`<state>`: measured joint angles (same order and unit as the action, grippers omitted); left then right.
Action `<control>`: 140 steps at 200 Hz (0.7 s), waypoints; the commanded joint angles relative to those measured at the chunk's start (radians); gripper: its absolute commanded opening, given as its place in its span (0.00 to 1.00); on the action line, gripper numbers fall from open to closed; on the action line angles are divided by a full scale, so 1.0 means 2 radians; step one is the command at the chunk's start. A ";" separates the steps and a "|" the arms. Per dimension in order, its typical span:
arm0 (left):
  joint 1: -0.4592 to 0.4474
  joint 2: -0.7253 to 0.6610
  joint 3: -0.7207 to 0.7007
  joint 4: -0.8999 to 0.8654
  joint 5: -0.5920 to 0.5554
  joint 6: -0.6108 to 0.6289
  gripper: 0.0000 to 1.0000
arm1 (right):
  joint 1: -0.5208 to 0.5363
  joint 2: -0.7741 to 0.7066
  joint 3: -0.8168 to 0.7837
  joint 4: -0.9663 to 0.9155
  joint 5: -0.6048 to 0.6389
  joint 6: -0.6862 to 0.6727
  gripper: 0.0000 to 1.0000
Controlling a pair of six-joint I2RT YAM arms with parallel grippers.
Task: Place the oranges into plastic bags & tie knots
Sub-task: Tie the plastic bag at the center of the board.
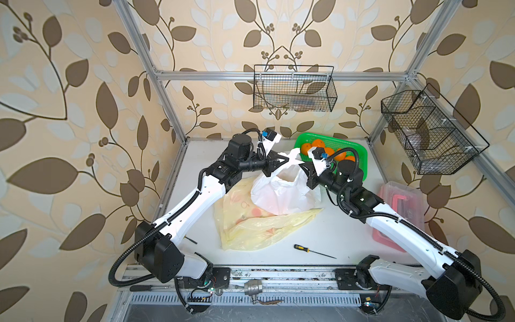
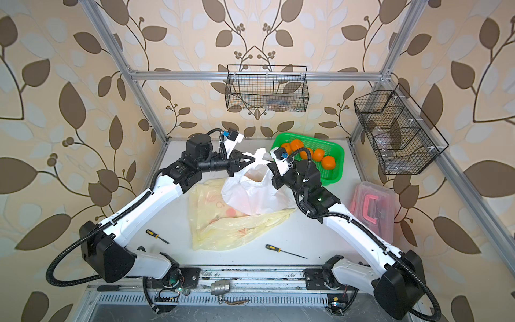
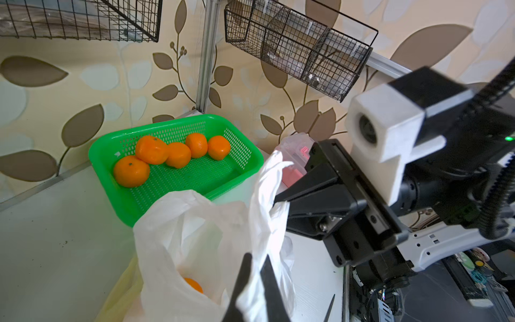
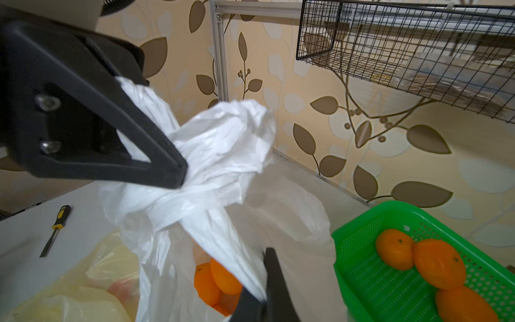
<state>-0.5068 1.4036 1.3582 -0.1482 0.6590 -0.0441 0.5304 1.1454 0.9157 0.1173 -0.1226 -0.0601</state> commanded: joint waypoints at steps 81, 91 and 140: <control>-0.001 0.005 0.059 -0.060 -0.064 -0.043 0.00 | 0.000 -0.033 0.009 -0.043 0.052 -0.071 0.50; -0.001 0.004 0.064 -0.063 -0.070 -0.042 0.00 | -0.001 -0.034 0.011 -0.040 0.030 -0.083 0.54; -0.001 0.008 0.101 -0.068 -0.049 -0.043 0.00 | 0.009 0.012 0.041 -0.014 -0.072 -0.089 0.60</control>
<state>-0.5156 1.4189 1.4906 -0.2966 0.5331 -0.1200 0.5381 1.1202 0.9451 0.0483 -0.1425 -0.2070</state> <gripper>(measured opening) 0.047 0.597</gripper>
